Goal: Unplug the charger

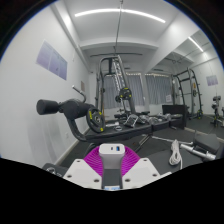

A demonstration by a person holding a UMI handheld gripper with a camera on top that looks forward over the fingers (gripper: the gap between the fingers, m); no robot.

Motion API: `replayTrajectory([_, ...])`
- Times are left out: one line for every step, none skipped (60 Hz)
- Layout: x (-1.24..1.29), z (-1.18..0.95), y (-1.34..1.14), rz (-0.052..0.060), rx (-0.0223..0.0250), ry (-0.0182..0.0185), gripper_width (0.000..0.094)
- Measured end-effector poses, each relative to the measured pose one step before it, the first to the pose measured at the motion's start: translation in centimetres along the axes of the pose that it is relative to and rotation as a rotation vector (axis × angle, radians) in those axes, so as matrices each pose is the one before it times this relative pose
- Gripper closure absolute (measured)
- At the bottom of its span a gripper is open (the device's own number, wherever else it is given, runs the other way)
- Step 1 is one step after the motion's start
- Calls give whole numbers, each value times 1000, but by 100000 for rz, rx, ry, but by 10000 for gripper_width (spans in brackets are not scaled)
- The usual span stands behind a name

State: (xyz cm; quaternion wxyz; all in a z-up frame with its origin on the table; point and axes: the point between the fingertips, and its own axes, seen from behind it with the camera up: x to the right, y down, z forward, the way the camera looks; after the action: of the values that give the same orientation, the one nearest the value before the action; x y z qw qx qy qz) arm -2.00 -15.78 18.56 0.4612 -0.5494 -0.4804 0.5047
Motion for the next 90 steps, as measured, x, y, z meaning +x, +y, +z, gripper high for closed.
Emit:
replayTrajectory([841, -64, -687, 2297, -824, 457, 749])
replayTrajectory([898, -106, -709, 1614, -277, 586, 749])
replayTrajectory([1000, -146, -702, 825, -306, 631, 749])
replayTrajectory([1132, -146, -555, 235, -432, 857, 748])
replayTrajectory([1259, -139, -503, -206, -481, 1138, 748])
replayTrajectory([1324, -178, -435, -514, -439, 1280, 749])
replayTrajectory([1423, -161, -319, -712, -422, 1267, 748])
replayTrajectory([2041, -460, 871, -405, 110, 818, 748])
replayTrajectory([1467, -19, -294, -960, -973, 1417, 749])
replayTrajectory([1071, 684, -356, -1304, -1325, 1925, 749])
replayTrajectory([1589, 71, 193, -1376, -1451, 1721, 749])
replayTrajectory([1592, 91, 353, -1536, -1652, 1782, 747])
replayTrajectory([1622, 141, 438, -1306, -1566, 1870, 746])
replayTrajectory([1912, -121, 817, -786, -1268, 1641, 746])
replayTrajectory([1532, 158, 622, -858, -1769, 1520, 746])
replayTrajectory([1331, 234, 790, -1242, -2369, 972, 746])
replayTrajectory([1220, 278, 867, -1374, -2620, 711, 747])
replayTrajectory([1140, 321, 849, -1018, -2341, 764, 746])
replayTrajectory([1442, -128, 1202, -576, -1846, 482, 746])
replayTrajectory([1066, 379, 857, -1169, -1986, 934, 746])
replayTrajectory([983, 370, 924, -1411, -2022, 988, 746])
replayTrajectory([938, 338, 897, -1400, -1926, 1075, 739])
replayTrajectory([846, 370, 796, -1082, -1698, 798, 736])
replayTrajectory([620, 407, 803, -973, -1745, 253, 733])
replayTrajectory([368, 450, 830, -917, -1963, -352, 728])
replayTrajectory([219, 380, 826, -672, -2022, -804, 724])
replayTrajectory([178, 375, 779, -207, -1958, -903, 719])
replayTrajectory([135, 394, 692, 127, -1888, -820, 711])
replayTrajectory([111, 393, 671, -83, -1945, -816, 710])
replayTrajectory([79, 455, 665, -542, -1961, -832, 708])
replayTrajectory([109, 403, 649, -1003, -1933, -702, 706])
replayTrajectory([110, 419, 590, -1189, -1773, -494, 701])
replayTrajectory([201, 412, 596, -1338, -1595, -234, 694])
replayTrajectory([90, 375, 495, -1289, -1433, -298, 688])
replayTrajectory([-24, 366, 419, -1194, -1300, -271, 678])
replayTrajectory([-77, 349, 437, -1072, -1331, -441, 669])
replayTrajectory([-231, 318, 474, -933, -1588, -828, 651])
replayTrajectory([-391, 339, 545, -650, -1930, -1367, 638])
replayTrajectory([-429, 250, 664, -275, -2274, -1922, 619])
replayTrajectory([-465, 361, 614, -152, -2359, -1734, 606])
replayTrajectory([-420, 276, 546, -90, -2259, -1549, 595])
replayTrajectory([-44, 33, -145, -26, 742, 33, 584])
replayTrajectory([129, -57, -547, -209, 1891, 509, 550])
replayTrajectory([109, -32, -312, -767, 946, 607, 450])
replayTrajectory([144, -49, -132, -636, -29, 737, 347])
replayTrajectory([110, -114, -118, -554, -255, 640, 269])
replayTrajectory([-106, -196, -101, -622, -315, -183, 167])
replayTrajectory([-197, -224, -146, -431, -138, -501, 65])
replayTrajectory([-70, -331, -224, -242, 181, -228, 104])
replayTrajectory([-168, -659, -473, 60, 247, -335, 121])
replayTrajectory([16, -577, -159, 26, 1138, 118, 120])
replayTrajectory([-54, -630, -386, -11, 1205, 5, 110])
replayTrajectory([-94, -656, -625, -194, 1158, 225, 88])
replayTrajectory([20, -788, -421, -160, 1221, 425, 76])
replayTrajectory([-4, -864, -457, -186, 1238, 387, 73])
replayTrajectory([85, -947, -488, -32, 1269, 949, 76])
replayTrajectory([98, -1005, -476, -11, 1068, 1107, 80])
replayTrajectory([79, -1087, -433, -6, 793, 1193, 79])
replayTrajectory([53, -1190, -396, -217, 575, 1121, 78])
replayTrajectory([30, -1278, -374, -271, 586, 1026, 80])
replayTrajectory([-12, -1382, -448, -103, 644, 950, 80])
replayTrajectory([36, -1474, -455, 181, 725, 997, 79])
replayTrajectory([19, -1456, -386, 576, 791, 1003, 79])
replayTrajectory([-18, -1536, -381, 766, 757, 919, 79])
replayTrajectory([-38, -1592, -408, 901, 811, 718, 78])
replayTrajectory([-149, -1587, -314, 1092, 755, 366, 76])
replayTrajectory([-64, -1869, -271, 947, 164, -332, 74])
replayTrajectory([-402, -1557, -90, 822, 129, -475, 70])
replayTrajectory([-438, -1493, 49, 562, -193, -671, 72])
replayTrajectory([-536, -1495, 173, 425, -470, -844, 78])
replayTrajectory([-577, -1494, 221, 477, -542, -908, 82])
replayTrajectory([-581, -1418, 234, 714, -383, -930, 83])
replayTrajectory([-605, -1377, 245, 1002, -209, -839, 80])
replayTrajectory([-795, -1345, 427, 1263, 422, -583, 79])
replayTrajectory([-500, -1279, 173, 855, -185, -1089, 79])
replayTrajectory([-693, -1175, 247, 729, 61, -1116, 78])
replayTrajectory([-655, -1120, 281, 533, 113, -1077, 76])
replayTrajectory([-784, -993, 427, 364, 237, -910, 81])
replayTrajectory([-563, -862, 458, 80, 120, -844, 81])
replayTrajectory([-495, -931, 403, -106, -15, -579, 79])
replayTrajectory([-449, -864, 390, -188, -106, -326, 81])
replayTrajectory([-397, -799, 407, -176, -188, -146, 79])
replayTrajectory([-388, -747, 420, -115, -176, -71, 80])
replayTrajectory([-369, -614, 369, -34, -85, -140, 79])
replayTrajectory([-352, -603, 353, -3, -80, -221, 78])
replayTrajectory([-356, -538, 336, 149, -72, -170, 80])
replayTrajectory([-503, -604, 290, 284, -61, -133, 80])
replayTrajectory([-256, -395, 240, 356, -97, -169, 78])
replayTrajectory([-307, -337, 193, 344, -110, -318, 79])
replayTrajectory([-316, -291, 168, 162, -52, -476, 79])
